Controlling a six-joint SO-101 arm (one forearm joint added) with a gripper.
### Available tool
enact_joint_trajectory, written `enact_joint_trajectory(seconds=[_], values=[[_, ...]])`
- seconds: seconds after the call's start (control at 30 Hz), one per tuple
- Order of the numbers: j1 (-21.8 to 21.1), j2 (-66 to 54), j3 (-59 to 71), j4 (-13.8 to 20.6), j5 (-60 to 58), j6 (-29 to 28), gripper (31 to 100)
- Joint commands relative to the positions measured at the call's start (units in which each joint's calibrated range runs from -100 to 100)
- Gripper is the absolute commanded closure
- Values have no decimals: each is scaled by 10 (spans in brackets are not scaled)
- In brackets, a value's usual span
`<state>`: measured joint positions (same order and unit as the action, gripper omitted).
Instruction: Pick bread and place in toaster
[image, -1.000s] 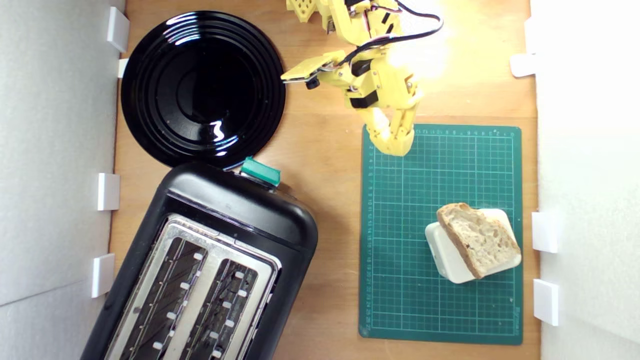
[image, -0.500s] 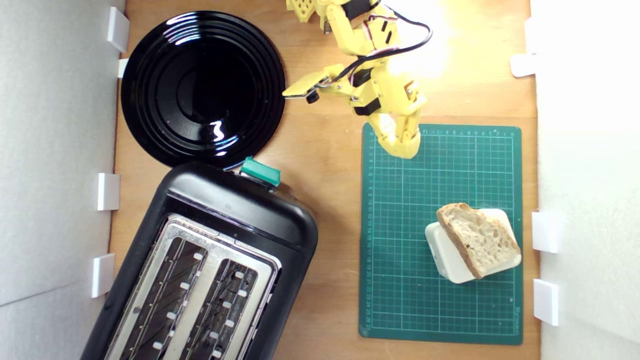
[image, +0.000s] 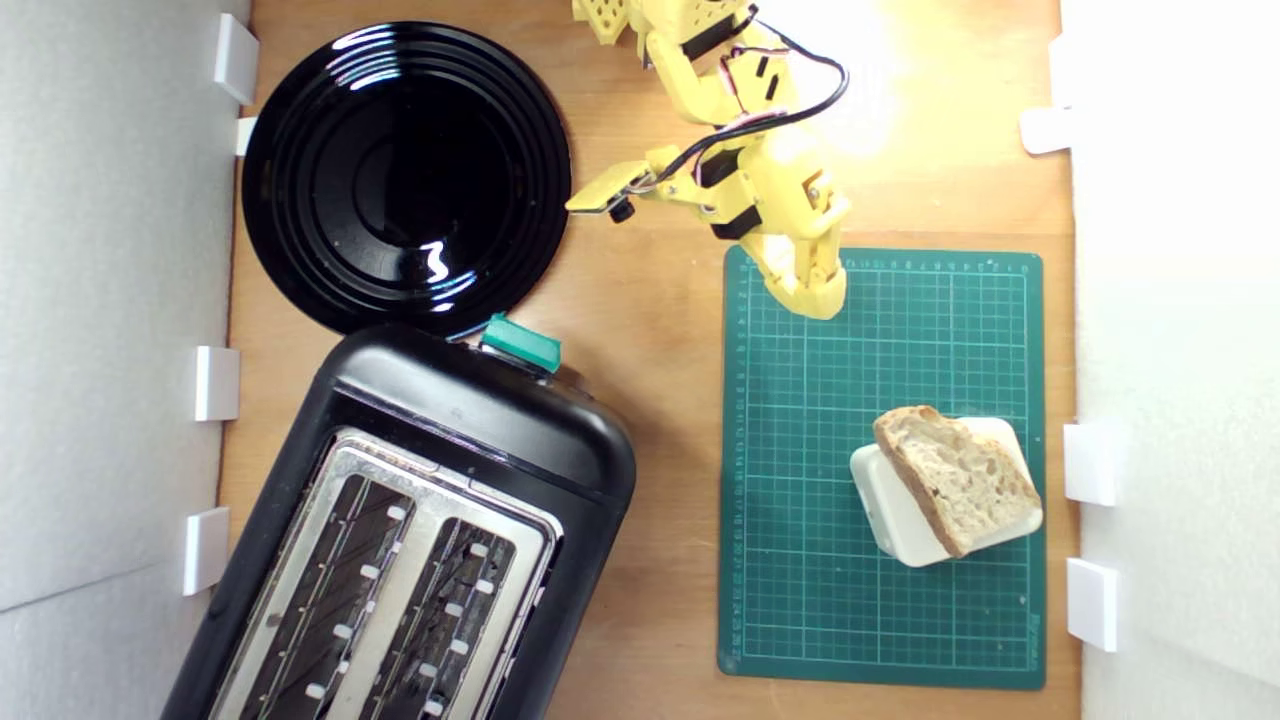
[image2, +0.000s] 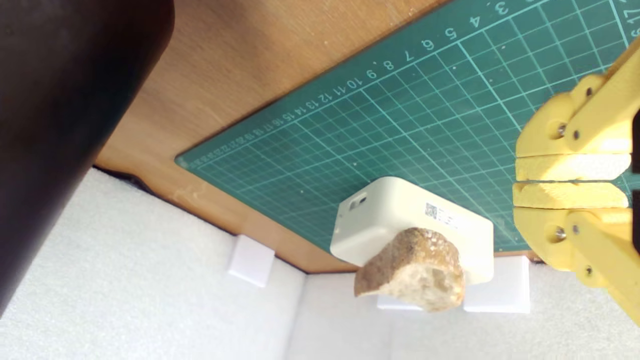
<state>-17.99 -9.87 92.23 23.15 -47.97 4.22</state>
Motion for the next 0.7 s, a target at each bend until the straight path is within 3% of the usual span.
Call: enact_joint_trajectory(seconds=[0.0,0.37,0.67], values=[[0,16,-30,-1,-42,-1,925],[-12,97,-115,-1,-51,-2,912],[-35,139,-163,-8,-51,-2,697]])
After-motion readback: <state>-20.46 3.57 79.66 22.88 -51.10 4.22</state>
